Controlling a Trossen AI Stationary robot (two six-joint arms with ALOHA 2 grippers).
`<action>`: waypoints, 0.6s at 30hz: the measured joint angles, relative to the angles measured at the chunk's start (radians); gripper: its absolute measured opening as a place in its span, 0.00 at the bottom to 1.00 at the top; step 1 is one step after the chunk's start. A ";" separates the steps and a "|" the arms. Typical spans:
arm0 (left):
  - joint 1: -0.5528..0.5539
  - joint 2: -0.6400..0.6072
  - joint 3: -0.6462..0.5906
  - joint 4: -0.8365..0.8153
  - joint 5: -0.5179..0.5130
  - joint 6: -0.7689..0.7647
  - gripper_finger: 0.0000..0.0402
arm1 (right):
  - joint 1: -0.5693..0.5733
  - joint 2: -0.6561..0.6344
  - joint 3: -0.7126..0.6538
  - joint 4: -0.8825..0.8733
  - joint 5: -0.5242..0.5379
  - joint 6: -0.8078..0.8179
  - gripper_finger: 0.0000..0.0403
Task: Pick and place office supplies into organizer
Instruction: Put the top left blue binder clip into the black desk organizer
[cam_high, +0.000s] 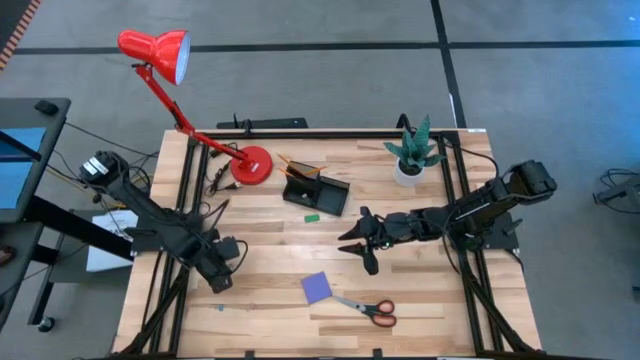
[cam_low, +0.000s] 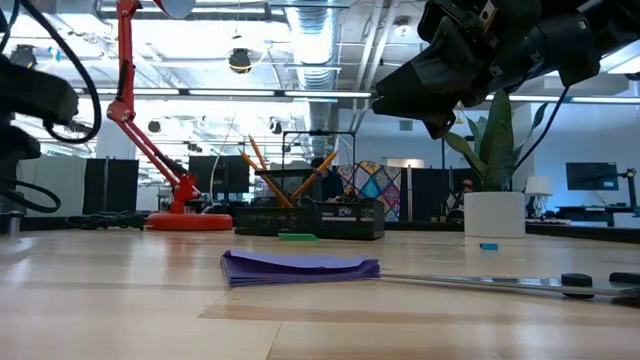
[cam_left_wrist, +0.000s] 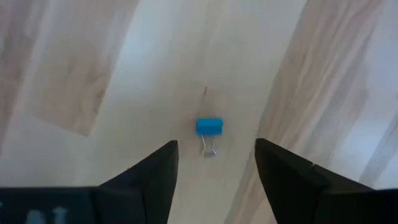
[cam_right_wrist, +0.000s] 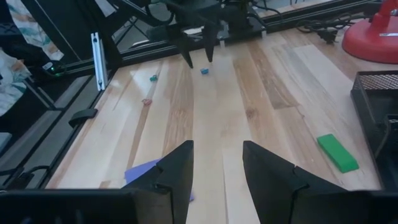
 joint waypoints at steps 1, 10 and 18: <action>0.000 0.015 0.000 0.006 0.003 0.003 0.53 | 0.000 0.000 0.000 0.000 0.000 0.000 0.33; 0.000 0.150 0.008 0.030 -0.001 0.058 0.59 | 0.000 0.000 0.000 0.000 0.000 0.000 0.33; -0.001 0.156 0.006 0.034 -0.031 0.062 0.59 | 0.000 0.000 0.000 0.000 0.004 0.000 0.33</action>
